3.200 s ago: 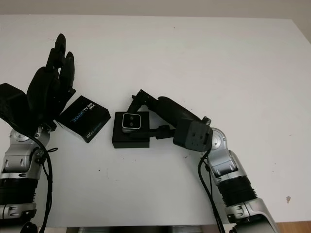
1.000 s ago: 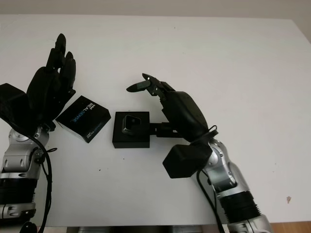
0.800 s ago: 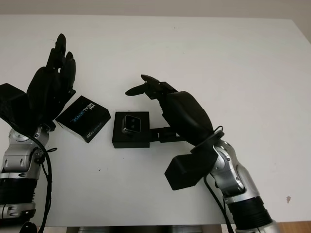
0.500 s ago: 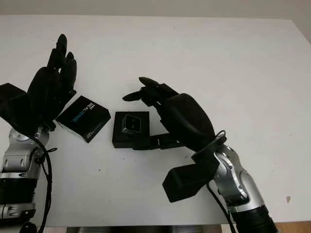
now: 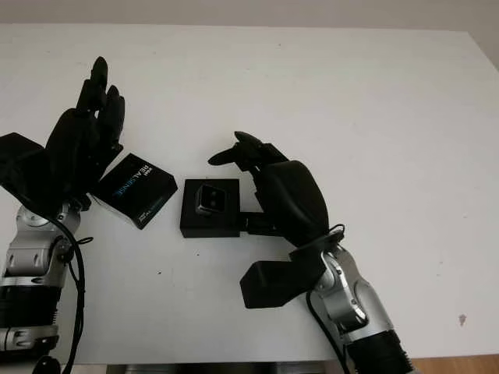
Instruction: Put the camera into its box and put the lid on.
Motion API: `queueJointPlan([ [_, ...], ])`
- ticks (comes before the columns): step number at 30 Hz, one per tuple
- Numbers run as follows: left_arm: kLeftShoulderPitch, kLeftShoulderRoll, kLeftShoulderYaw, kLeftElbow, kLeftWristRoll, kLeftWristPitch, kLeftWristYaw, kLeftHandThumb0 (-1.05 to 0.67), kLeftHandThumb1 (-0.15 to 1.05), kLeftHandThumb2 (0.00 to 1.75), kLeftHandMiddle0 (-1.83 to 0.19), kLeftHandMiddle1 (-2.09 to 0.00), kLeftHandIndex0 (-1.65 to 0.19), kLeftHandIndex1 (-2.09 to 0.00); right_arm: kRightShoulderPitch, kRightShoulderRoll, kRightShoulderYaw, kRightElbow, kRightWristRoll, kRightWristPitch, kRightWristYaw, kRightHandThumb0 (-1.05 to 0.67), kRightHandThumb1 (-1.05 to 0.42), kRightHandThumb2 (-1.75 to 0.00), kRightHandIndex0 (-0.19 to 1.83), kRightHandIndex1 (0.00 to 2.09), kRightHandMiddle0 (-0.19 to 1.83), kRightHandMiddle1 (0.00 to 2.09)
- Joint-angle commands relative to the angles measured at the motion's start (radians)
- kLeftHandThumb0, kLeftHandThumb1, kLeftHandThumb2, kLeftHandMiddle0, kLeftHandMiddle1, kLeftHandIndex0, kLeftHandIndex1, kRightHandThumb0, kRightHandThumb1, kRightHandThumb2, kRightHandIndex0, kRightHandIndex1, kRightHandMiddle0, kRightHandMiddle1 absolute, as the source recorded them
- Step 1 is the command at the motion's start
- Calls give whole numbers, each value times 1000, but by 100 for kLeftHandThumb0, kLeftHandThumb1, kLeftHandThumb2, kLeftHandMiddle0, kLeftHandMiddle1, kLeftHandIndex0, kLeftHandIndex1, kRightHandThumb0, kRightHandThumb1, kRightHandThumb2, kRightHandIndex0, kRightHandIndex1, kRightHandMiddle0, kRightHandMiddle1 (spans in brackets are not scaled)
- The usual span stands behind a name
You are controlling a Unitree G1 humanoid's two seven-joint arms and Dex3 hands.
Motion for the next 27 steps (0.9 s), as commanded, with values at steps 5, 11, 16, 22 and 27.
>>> queueJointPlan([
  [5, -5, 0, 7, -6, -6, -8, 2, -76, 105, 52, 19, 0, 19, 0, -6, 8, 8, 1, 19, 17, 8, -76, -93, -5, 33, 24, 14, 122],
  [11, -8, 5, 6, 4, -1, -20, -1, -77, 105, 53, 19, 0, 19, 0, -1, -5, 11, -9, 13, 8, 14, -78, -95, -6, 32, 26, 16, 122],
  [16, -9, 6, 5, 3, 2, -20, 3, -78, 105, 52, 19, 0, 19, 0, 11, -31, 16, -43, 0, 5, 36, -78, -97, -6, 31, 29, 17, 123],
  [22, -9, 11, 2, -5, 15, -16, 5, -80, 105, 52, 19, 0, 19, 0, 25, -68, 25, -73, -18, 4, 62, -78, -96, -5, 28, 30, 17, 121],
  [27, -8, 8, 6, -5, 10, -23, -3, -79, 105, 54, 19, 0, 19, 0, 30, -89, 38, -80, -56, 8, 67, -78, -93, -5, 30, 31, 22, 116],
])
